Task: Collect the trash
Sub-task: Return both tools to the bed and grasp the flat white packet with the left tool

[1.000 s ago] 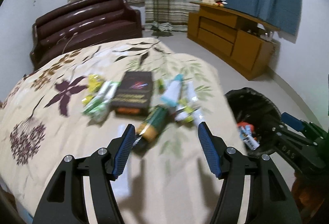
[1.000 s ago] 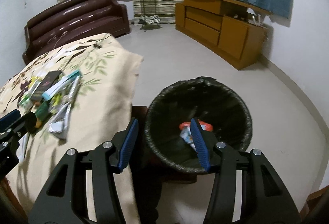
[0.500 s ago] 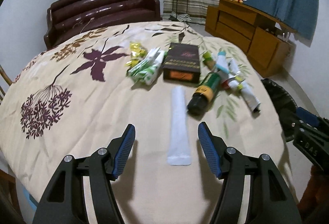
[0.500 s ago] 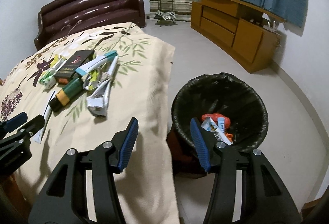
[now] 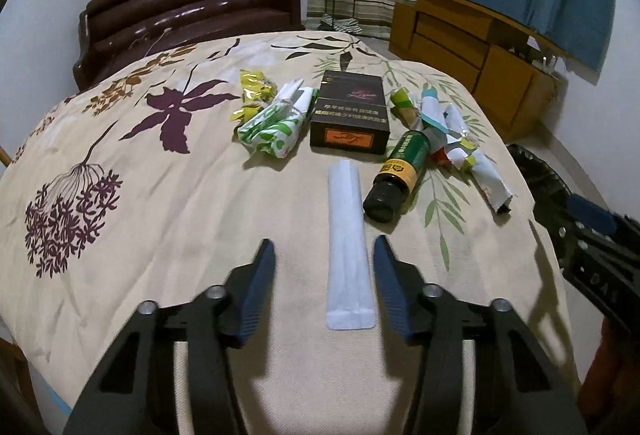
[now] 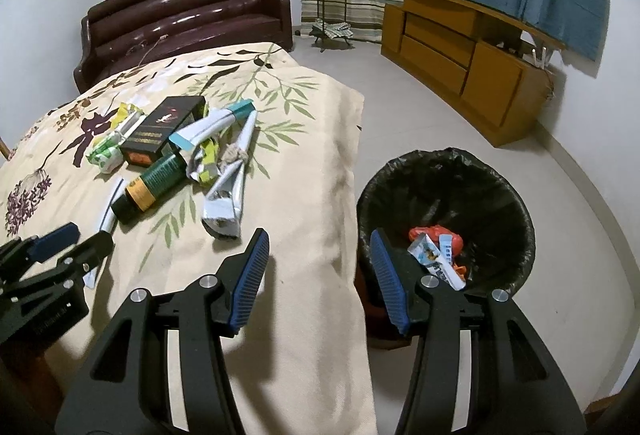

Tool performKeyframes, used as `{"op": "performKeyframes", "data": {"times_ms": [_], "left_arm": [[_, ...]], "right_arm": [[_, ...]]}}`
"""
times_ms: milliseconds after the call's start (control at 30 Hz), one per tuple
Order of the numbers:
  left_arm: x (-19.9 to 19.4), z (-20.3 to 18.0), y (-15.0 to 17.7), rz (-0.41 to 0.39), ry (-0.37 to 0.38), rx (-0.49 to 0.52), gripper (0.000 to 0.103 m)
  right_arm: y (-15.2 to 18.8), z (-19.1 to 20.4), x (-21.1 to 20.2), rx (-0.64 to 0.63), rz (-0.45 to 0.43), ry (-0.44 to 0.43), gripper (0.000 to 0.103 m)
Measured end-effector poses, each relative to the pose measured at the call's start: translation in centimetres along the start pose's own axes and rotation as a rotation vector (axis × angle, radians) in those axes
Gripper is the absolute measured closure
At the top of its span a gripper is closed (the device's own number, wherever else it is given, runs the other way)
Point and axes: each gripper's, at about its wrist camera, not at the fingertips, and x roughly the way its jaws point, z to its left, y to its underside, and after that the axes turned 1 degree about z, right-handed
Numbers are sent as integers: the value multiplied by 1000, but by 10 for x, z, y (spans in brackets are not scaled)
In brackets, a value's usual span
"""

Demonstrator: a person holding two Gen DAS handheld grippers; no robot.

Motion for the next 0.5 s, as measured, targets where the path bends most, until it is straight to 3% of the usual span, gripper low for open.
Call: {"op": "performKeyframes", "data": {"times_ms": [67, 167, 500], "left_arm": [[-1, -2, 0, -4, 3, 20, 72], [-1, -2, 1, -11, 13, 34, 82], [-8, 16, 0, -30, 21, 4, 82]], "right_arm": [[-3, 3, 0, -4, -3, -2, 52], [-8, 8, 1, -11, -9, -6, 52], [-27, 18, 8, -14, -17, -15, 52]]}}
